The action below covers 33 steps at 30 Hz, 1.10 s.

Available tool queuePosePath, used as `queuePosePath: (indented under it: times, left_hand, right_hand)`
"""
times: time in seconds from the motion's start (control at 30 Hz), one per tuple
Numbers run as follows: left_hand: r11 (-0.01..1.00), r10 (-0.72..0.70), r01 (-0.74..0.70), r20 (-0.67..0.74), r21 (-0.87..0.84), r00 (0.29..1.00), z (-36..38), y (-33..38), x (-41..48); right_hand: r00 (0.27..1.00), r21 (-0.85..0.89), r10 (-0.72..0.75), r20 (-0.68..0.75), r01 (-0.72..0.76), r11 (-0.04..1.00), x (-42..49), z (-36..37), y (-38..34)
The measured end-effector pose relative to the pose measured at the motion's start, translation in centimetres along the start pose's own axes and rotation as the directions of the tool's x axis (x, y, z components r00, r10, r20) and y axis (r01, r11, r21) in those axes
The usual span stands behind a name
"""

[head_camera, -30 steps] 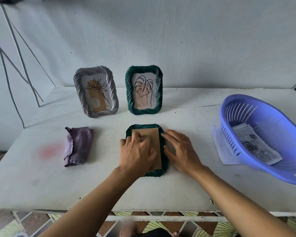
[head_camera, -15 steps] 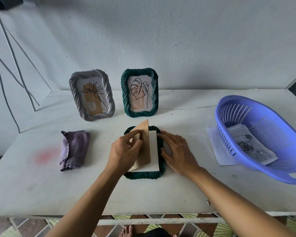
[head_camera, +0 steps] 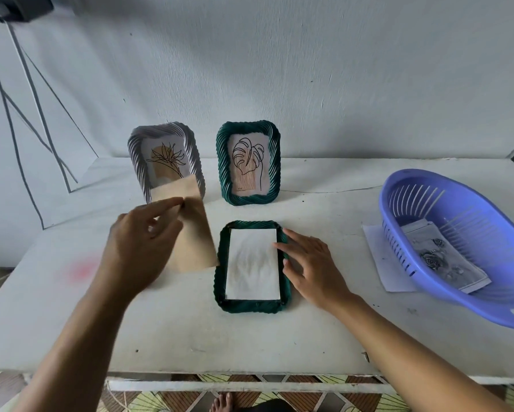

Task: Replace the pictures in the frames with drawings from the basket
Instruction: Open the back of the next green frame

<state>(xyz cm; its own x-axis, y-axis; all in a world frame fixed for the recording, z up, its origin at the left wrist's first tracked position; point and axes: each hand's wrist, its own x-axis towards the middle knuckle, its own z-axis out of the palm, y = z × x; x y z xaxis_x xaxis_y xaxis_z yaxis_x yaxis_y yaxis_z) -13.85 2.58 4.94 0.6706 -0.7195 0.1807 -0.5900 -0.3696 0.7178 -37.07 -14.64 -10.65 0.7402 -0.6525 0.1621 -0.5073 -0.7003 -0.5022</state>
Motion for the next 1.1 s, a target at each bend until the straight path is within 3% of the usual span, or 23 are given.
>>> queuePosePath:
  times: [0.2, 0.33, 0.57, 0.77, 1.1]
  left_hand:
    - [0.942, 0.083, -0.118, 0.122, 0.314, 0.989, 0.2, -4.1, 0.5]
    - [0.89, 0.128, -0.204, 0.205, 0.409, 0.97, 3.8, -7.2, 0.3]
    - [0.865, 0.027, -0.213, 0.381, 0.455, 0.924, 6.8, -7.4, 0.0]
    - [0.842, -0.079, -0.093, 0.293, 0.531, 0.953, 8.0, -7.5, 0.0]
    - [0.816, 0.003, -0.092, 0.155, 0.57, 0.988, 9.4, -9.0, -2.4]
  right_hand:
    - [1.0, 0.002, 0.007, 0.012, -0.007, 1.0, 0.0, -0.1, -0.1]
    - [1.0, 0.014, 0.005, 0.001, -0.005, 1.0, 0.1, -0.2, -0.2]
    - [1.0, 0.018, 0.006, -0.006, -0.006, 1.0, 0.1, -0.4, -0.5]
    - [1.0, 0.007, -0.001, -0.012, 0.001, 1.0, 0.1, -0.4, -0.5]
    - [0.999, 0.003, -0.01, -0.038, 0.01, 1.0, 0.1, -0.4, -0.7]
